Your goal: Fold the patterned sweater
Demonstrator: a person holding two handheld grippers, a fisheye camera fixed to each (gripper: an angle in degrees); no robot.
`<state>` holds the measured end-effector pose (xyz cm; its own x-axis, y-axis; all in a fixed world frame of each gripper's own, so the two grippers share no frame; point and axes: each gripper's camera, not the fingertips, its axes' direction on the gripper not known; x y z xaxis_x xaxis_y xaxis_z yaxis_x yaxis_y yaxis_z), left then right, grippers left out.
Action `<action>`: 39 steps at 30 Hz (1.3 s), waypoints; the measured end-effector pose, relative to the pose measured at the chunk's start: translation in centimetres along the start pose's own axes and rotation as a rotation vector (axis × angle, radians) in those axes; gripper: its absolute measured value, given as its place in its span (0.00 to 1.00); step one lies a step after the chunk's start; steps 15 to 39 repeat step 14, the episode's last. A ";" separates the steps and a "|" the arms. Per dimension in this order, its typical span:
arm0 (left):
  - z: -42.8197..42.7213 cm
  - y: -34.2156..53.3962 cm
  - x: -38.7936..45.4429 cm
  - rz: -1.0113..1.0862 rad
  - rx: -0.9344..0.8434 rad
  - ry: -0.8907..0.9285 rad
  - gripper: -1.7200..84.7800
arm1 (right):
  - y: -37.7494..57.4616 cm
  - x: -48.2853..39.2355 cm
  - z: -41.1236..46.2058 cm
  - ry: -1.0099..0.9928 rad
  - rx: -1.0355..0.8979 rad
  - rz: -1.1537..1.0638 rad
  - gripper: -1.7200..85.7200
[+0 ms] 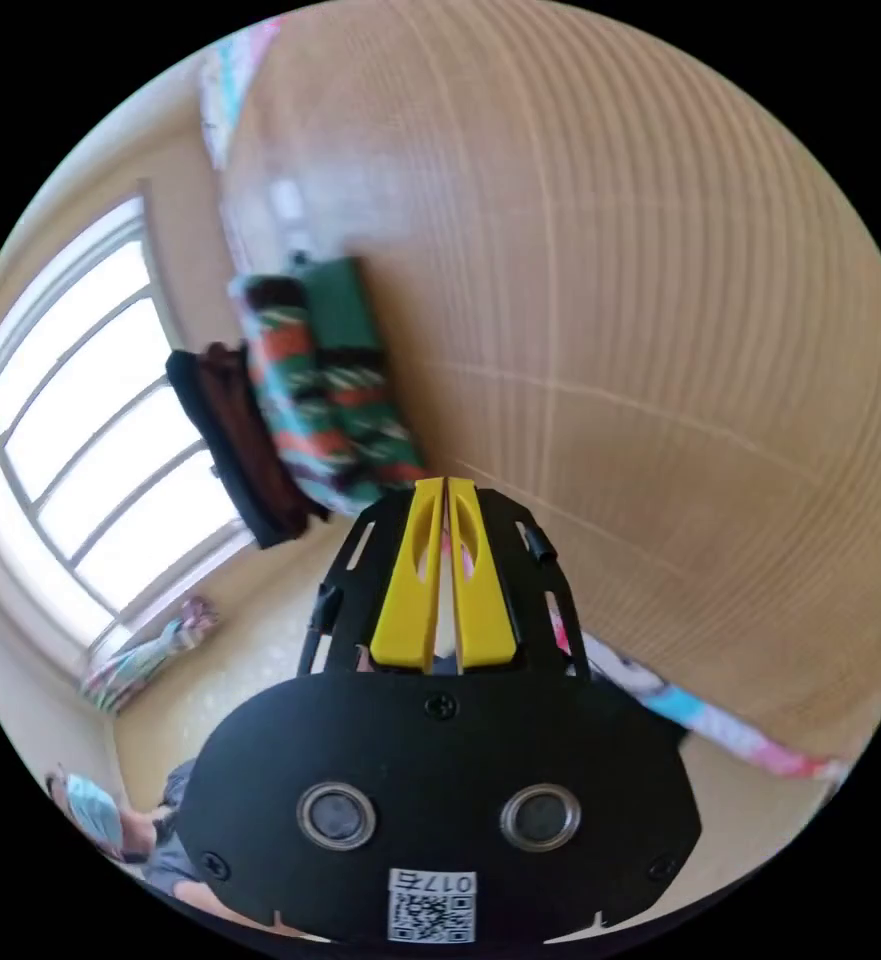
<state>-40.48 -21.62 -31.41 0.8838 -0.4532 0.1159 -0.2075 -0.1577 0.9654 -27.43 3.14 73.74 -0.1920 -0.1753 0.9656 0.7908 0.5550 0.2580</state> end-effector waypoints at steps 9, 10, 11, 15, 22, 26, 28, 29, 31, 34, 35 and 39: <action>-9.2 1.5 14.0 0.193 0.084 0.064 0.01 | 24.6 17.1 -3.2 0.735 -0.018 0.686 0.02; -11.0 1.7 18.0 0.241 0.085 -0.080 0.01 | 28.0 19.0 -3.1 0.594 0.017 0.758 0.02; -11.8 1.9 20.2 0.268 0.083 -0.167 0.01 | 29.7 19.9 -3.0 0.514 0.043 0.798 0.02; -13.1 3.2 30.4 0.394 0.042 -0.676 0.01 | 38.4 23.5 -1.7 0.049 0.292 0.927 0.02; -13.1 3.2 30.4 0.394 0.042 -0.676 0.01 | 38.4 23.5 -1.7 0.049 0.292 0.927 0.02; -13.1 3.2 30.4 0.394 0.042 -0.676 0.01 | 38.4 23.5 -1.7 0.049 0.292 0.927 0.02; -13.1 3.2 30.4 0.394 0.042 -0.676 0.01 | 38.4 23.5 -1.7 0.049 0.292 0.927 0.02; -13.1 3.2 30.4 0.394 0.042 -0.676 0.01 | 38.4 23.5 -1.7 0.049 0.292 0.927 0.02; -13.1 3.2 30.4 0.394 0.042 -0.676 0.01 | 38.4 23.5 -1.7 0.049 0.292 0.927 0.02; -13.1 3.2 30.4 0.394 0.042 -0.676 0.01 | 38.4 23.5 -1.7 0.049 0.292 0.927 0.02; -13.1 3.2 30.4 0.394 0.042 -0.676 0.01 | 38.4 23.5 -1.7 0.049 0.292 0.927 0.02; -13.1 3.2 30.4 0.394 0.042 -0.676 0.01 | 38.4 23.5 -1.7 0.049 0.292 0.927 0.02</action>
